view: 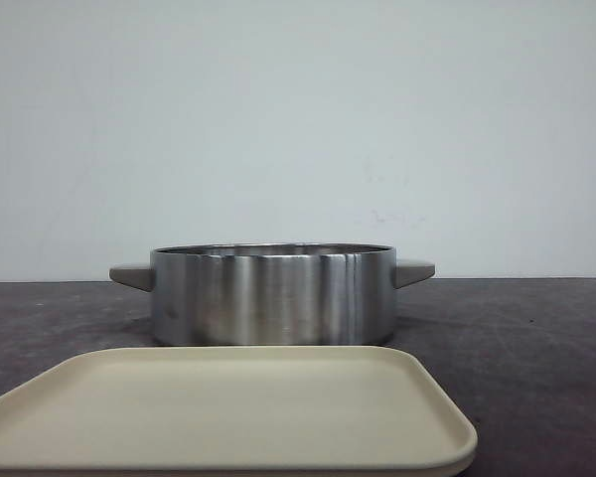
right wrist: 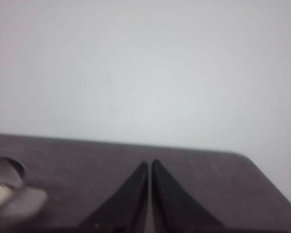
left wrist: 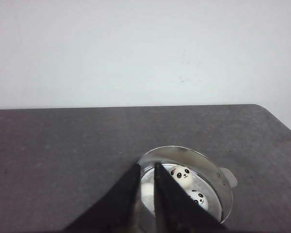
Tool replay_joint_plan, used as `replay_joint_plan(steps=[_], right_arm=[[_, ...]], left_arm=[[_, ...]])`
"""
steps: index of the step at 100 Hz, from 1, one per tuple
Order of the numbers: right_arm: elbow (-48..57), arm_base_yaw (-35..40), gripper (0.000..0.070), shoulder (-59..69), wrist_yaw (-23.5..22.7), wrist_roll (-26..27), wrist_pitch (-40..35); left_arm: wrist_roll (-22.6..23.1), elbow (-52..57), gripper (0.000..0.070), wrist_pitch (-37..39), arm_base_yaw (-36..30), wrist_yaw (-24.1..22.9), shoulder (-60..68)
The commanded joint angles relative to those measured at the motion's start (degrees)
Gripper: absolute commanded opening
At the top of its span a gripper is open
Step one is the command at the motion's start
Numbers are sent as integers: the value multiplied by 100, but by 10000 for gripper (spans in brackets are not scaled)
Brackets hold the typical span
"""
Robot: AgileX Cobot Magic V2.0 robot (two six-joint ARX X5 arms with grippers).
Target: Steam buns
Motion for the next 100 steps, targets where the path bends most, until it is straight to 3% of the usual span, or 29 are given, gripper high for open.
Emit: replay_joint_plan(steps=[1, 23, 38, 56, 76, 100], right_arm=[[-153, -66, 7, -85, 13, -55, -2], [-673, -103, 7, -356, 39, -50, 17], [-669, -103, 7, -356, 59, -50, -590], [-669, -96, 7, -356, 540, -31, -994], [-669, -98, 7, -356, 485, -13, -1561], [-669, -96, 7, -356, 485, -15, -1532]], left_arm=[[55, 72, 0, 70, -31, -31, 22], [55, 72, 0, 70, -31, -31, 22], [55, 74, 0, 72, -31, -31, 22], [55, 74, 0, 72, -31, -31, 22], [55, 72, 0, 72, -31, -31, 22], [55, 74, 0, 72, -31, -31, 22]])
